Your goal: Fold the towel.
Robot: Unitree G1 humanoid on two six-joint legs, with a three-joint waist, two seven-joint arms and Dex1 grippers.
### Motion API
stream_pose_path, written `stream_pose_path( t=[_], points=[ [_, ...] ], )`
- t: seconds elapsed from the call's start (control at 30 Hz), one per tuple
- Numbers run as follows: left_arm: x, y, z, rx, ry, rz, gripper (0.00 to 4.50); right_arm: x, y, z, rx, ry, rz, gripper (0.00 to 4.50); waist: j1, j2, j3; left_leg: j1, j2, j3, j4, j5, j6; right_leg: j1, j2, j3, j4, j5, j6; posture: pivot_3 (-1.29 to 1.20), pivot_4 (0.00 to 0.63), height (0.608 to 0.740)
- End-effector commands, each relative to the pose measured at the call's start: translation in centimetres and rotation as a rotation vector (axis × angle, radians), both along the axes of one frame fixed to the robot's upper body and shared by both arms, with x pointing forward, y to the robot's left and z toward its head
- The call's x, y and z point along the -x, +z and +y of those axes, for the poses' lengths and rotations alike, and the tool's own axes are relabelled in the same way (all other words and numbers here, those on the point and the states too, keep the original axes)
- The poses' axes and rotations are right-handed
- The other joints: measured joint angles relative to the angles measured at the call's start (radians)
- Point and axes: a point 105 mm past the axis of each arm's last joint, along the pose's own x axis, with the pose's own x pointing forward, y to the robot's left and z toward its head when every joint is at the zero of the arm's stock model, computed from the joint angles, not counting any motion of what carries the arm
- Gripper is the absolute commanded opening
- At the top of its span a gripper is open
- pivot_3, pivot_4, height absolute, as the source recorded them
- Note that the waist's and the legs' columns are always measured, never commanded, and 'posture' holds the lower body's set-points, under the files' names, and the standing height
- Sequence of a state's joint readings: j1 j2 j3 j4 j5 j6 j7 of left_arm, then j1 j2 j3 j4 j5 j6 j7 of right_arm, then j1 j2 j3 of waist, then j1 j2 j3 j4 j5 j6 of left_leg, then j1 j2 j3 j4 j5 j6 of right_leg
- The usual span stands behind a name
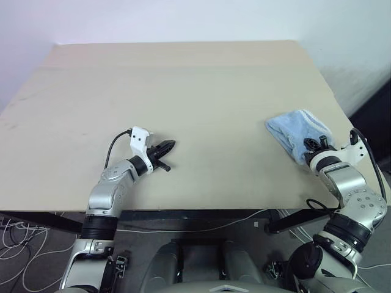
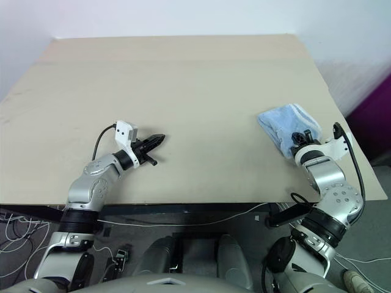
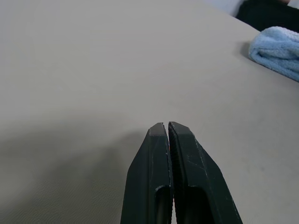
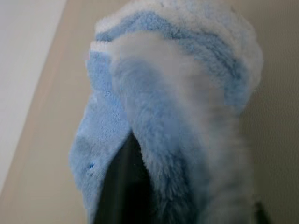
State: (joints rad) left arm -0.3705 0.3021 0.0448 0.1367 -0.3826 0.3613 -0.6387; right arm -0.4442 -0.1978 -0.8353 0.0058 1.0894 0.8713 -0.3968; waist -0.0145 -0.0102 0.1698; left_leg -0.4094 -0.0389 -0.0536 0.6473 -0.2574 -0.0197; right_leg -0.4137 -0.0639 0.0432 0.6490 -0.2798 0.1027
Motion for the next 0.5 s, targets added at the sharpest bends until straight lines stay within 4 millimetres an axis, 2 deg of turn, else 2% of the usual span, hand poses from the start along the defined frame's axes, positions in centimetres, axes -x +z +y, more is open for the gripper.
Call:
stream_pose_path(
  t=[0.03, 0.2, 0.33, 0.4, 0.5],
  points=[
    [0.0, 1.2, 0.0, 0.004, -0.006, -0.052, 0.14, 0.3, 1.8, -0.8, 0.003, -0.033, -0.076, 2.63, 0.0, 0.0, 0.0, 0.0, 0.0, 0.0, 0.0, 0.0, 0.0, 0.0, 0.0, 0.0, 0.0, 0.0, 0.0, 0.0, 0.15, 0.74],
    [0.2, 1.1, -0.2, 0.005, -0.008, -0.046, 0.14, 0.9, 1.6, -0.9, 0.033, -0.046, -0.085, 4.36, 0.0, 0.0, 0.0, 0.0, 0.0, 0.0, 0.0, 0.0, 0.0, 0.0, 0.0, 0.0, 0.0, 0.0, 0.0, 0.0, 0.15, 0.74],
    [0.1, 1.0, -0.2, 0.007, -0.012, -0.042, 0.14, 1.4, 2.0, -2.1, 0.05, -0.119, -0.097, 4.44, 0.001, 0.0, 0.0, 0.001, 0.0, 0.0, 0.0, 0.0, 0.0, 0.001, 0.0, 0.0, 0.0, 0.0, 0.0, 0.0, 0.15, 0.74],
    [0.0, 0.9, 0.0, -0.002, -0.001, -0.038, 0.14, 1.9, 3.0, -3.3, 0.093, -0.175, -0.119, 4.44, 0.001, 0.0, 0.0, 0.001, 0.0, 0.0, 0.0, 0.0, 0.0, 0.001, 0.0, 0.0, 0.0, 0.0, 0.0, 0.0, 0.15, 0.74],
    [-0.9, 0.7, 1.3, -0.028, 0.064, -0.038, 0.14, 2.2, 4.6, -4.0, 0.203, -0.192, -0.157, 4.44, 0.001, 0.0, 0.0, 0.001, 0.0, 0.0, 0.0, 0.0, 0.0, 0.001, 0.0, 0.0, 0.0, 0.0, 0.0, 0.0, 0.15, 0.74]
  ],
)
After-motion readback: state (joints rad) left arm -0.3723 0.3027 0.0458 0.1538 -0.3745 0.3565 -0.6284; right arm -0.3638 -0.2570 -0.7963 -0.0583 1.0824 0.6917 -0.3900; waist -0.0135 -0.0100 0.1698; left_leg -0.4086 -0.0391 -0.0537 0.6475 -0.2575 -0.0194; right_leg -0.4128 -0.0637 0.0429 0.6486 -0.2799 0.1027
